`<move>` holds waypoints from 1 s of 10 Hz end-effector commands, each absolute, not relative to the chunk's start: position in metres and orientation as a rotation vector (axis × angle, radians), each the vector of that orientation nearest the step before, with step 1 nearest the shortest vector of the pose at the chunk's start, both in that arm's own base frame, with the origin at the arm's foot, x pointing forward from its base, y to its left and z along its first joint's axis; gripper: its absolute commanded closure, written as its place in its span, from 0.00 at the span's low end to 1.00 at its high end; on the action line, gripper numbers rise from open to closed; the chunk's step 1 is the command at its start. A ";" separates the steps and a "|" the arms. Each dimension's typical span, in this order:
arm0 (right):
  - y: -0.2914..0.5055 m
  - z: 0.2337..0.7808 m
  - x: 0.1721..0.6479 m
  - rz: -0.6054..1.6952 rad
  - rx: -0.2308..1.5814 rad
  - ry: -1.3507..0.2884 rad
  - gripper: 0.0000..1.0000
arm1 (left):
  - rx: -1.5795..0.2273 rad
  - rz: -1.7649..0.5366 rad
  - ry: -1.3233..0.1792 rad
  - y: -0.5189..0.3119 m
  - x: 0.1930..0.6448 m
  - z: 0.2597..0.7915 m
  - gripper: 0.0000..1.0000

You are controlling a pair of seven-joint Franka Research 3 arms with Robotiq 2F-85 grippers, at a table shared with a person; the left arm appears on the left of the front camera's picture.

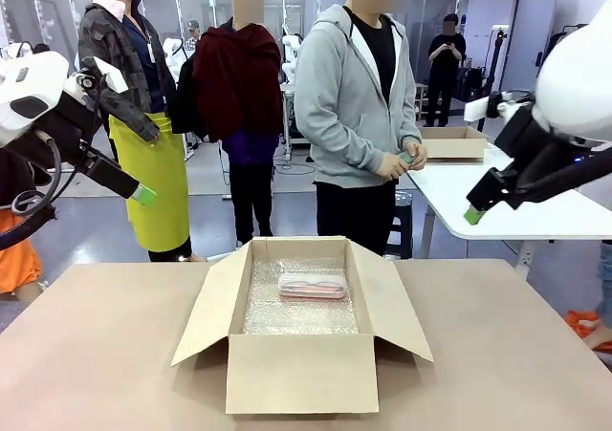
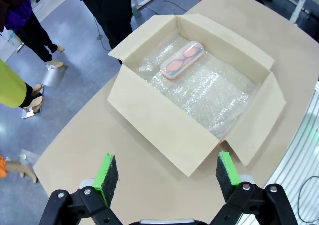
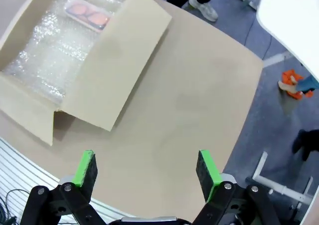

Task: Pack the glasses set securely to prepare it for shipping.
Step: Put the Glasses case from the right side of the table into the Package Box.

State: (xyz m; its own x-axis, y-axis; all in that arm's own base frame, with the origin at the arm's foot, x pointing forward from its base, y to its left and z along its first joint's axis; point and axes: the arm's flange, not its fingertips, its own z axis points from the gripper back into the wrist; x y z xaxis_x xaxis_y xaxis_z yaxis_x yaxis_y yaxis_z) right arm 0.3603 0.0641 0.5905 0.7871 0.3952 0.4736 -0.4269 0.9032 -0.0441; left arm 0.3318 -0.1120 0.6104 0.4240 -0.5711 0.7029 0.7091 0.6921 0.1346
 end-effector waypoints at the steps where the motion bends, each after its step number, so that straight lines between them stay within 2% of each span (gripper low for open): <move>1: 0.072 0.585 0.351 0.392 0.049 -0.441 0.00 | -0.191 -0.810 -0.803 -0.111 0.331 0.612 0.00; 10: 0.063 0.592 0.352 0.420 0.058 -0.481 0.00 | -0.191 -0.810 -0.803 -0.111 0.331 0.612 0.00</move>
State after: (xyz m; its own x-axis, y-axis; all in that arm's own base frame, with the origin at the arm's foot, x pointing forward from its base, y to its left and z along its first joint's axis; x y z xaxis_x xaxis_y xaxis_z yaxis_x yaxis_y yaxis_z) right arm 0.3522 0.0632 0.5903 0.8066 0.3758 0.4563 -0.4072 0.9128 -0.0319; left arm 0.3318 -0.1120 0.6103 0.4242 -0.5712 0.7027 0.7092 0.6921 0.1346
